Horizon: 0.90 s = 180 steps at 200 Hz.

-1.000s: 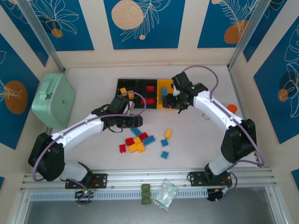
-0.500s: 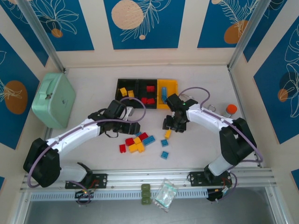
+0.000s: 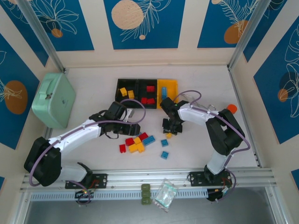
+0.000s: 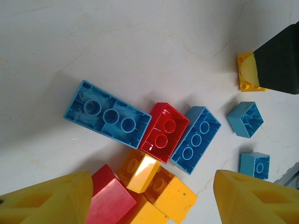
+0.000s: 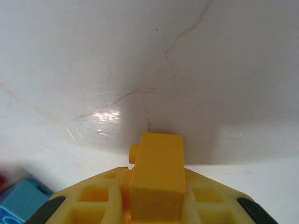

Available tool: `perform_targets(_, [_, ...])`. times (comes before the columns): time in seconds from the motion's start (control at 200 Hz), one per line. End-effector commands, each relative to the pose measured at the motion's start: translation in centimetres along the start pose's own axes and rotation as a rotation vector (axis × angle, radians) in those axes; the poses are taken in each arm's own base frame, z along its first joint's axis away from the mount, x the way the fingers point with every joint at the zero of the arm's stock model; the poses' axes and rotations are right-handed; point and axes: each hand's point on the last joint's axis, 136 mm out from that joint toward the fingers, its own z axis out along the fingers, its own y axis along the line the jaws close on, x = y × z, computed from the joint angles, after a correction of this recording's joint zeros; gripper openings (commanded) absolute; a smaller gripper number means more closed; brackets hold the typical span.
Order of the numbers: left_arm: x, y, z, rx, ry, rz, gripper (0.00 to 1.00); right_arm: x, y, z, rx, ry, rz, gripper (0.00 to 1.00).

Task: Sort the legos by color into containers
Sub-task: Pick up the lego from the center of the table.

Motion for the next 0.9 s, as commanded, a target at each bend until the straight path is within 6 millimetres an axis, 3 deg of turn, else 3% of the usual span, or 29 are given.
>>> perform_targets(0.0, [-0.1,0.7,-0.1,-0.033,-0.018,-0.039,0.69,-1.3,0.7,-2.6,-0.017,-0.058,-0.027,0.20])
perform_targets(0.28, [-0.4,3.7,-1.3,-0.078,-0.082,-0.201,0.68,-4.7,5.4,-7.1,-0.142,-0.155,-0.124,0.20])
perform_targets(0.56, [0.5,7.6,-4.4,-0.144,-0.162,-0.382,0.68,-8.6,13.7,-10.1,-0.301,-0.206,-0.241,0.21])
perform_targets(0.72, [1.1,8.3,-5.3,-0.160,-0.185,-0.430,0.68,-10.4,18.7,-10.2,-0.381,-0.211,-0.327,0.22])
perform_targets(0.895, [1.7,8.7,-5.7,-0.161,-0.199,-0.456,0.68,-12.7,22.6,-9.3,-0.427,-0.206,-0.360,0.23])
